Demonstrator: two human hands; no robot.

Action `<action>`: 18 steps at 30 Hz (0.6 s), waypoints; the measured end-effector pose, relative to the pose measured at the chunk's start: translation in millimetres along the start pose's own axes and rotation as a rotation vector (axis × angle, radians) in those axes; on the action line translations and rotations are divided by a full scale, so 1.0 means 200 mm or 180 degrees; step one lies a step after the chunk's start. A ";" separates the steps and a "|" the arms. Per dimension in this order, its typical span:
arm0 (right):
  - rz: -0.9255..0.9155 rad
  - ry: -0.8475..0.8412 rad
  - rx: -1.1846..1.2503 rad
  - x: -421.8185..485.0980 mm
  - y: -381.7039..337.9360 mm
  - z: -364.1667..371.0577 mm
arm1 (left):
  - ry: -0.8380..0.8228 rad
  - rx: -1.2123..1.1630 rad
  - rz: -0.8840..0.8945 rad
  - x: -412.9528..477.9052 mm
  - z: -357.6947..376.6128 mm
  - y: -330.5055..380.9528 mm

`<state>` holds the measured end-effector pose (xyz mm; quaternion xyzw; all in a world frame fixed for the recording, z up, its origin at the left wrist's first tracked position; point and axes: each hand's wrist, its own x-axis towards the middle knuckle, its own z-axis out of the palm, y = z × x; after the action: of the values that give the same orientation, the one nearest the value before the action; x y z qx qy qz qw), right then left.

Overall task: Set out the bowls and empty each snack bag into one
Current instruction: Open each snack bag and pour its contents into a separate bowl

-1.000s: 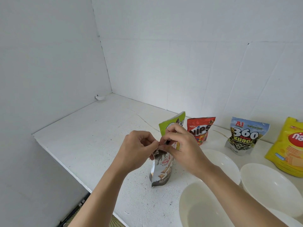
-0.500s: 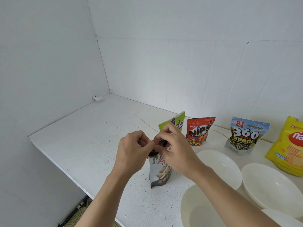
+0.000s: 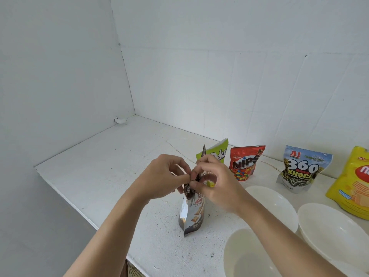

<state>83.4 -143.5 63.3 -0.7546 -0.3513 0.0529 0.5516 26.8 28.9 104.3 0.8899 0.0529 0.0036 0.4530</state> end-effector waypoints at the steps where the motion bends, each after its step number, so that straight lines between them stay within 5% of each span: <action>1: -0.0021 -0.0009 -0.0027 0.00 0.00 0.00 | 0.0064 0.0041 0.0049 0.01 0.02 -0.01; 18: -0.0428 -0.0099 -0.0639 -0.05 0.05 -0.02 | 0.0916 -0.0429 0.0029 -0.01 0.19 -0.11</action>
<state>82.3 -154.6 52.7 -0.7799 -0.4132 -0.0079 0.4701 25.8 10.5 64.3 0.8481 0.1128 0.1366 0.4994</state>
